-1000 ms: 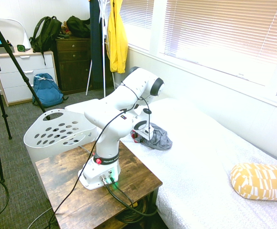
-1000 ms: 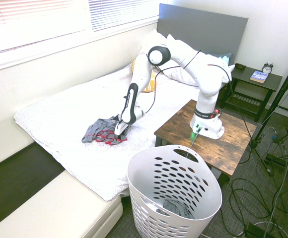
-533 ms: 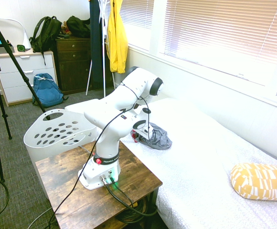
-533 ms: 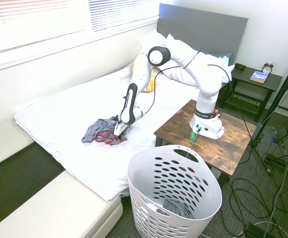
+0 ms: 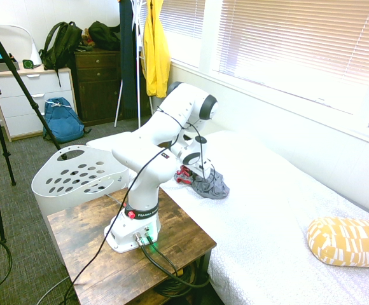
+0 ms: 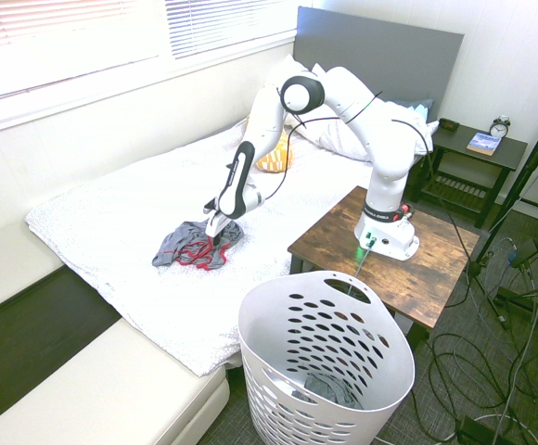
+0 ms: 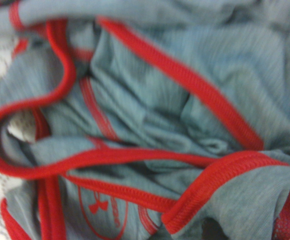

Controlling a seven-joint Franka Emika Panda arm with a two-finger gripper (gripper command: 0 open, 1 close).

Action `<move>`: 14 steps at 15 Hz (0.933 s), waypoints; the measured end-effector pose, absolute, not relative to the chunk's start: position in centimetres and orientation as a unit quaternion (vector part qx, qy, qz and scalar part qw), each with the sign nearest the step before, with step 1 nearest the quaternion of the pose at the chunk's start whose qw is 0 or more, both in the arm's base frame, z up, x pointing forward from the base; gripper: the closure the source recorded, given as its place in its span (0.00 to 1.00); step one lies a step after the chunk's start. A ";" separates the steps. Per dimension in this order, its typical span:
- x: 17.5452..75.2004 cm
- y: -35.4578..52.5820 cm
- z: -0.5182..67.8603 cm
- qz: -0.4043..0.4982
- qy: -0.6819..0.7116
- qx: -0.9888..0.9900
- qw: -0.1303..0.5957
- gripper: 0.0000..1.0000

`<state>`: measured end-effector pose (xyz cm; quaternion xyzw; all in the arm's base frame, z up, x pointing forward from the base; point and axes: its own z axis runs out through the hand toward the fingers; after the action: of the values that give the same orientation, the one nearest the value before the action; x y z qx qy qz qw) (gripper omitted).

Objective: Put my clothes in the laundry bag

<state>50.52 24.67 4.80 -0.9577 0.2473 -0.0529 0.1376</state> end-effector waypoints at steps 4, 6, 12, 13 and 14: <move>51.7 27.1 15.7 -0.079 0.219 -0.962 0.141 1.00; 51.7 29.1 22.3 -0.091 0.201 -0.964 0.146 1.00; 47.4 31.9 45.3 -0.126 0.142 -0.970 0.149 1.00; 45.7 31.8 49.1 -0.128 0.133 -0.971 0.149 1.00; 43.8 31.6 52.9 -0.135 0.124 -0.972 0.147 1.00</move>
<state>43.84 31.62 52.90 -0.9719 0.1244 -0.1351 0.1474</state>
